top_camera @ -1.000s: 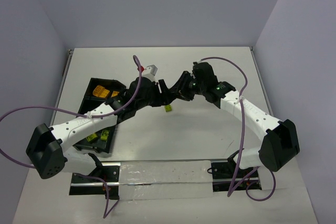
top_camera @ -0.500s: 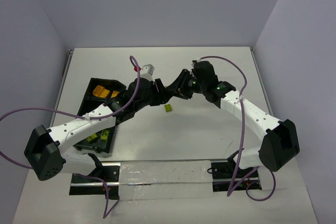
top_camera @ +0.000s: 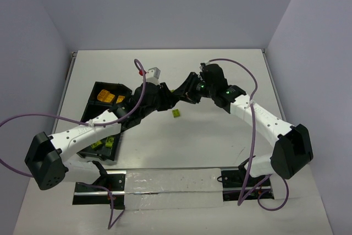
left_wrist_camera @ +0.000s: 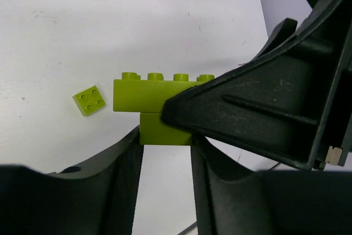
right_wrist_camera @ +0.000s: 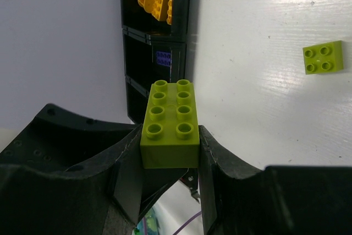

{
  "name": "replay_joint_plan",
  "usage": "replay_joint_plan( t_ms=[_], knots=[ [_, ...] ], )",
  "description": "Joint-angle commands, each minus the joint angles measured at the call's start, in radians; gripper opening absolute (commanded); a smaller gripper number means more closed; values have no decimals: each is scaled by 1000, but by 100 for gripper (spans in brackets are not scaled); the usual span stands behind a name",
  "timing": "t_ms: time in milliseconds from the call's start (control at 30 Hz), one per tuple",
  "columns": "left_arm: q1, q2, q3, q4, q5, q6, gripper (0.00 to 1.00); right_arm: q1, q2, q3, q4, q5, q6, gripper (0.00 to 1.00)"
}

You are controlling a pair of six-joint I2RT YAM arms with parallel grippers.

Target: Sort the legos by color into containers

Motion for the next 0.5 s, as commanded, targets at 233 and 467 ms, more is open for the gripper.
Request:
replay_joint_plan(
  t_ms=[233,467],
  knots=[
    [0,-43,-15,48,-50,-31,0,15,0,20,34,-34,-4,3],
    [0,-91,-62,48,-52,-23,0,-14,-14,21,21,-26,-34,35]
  ],
)
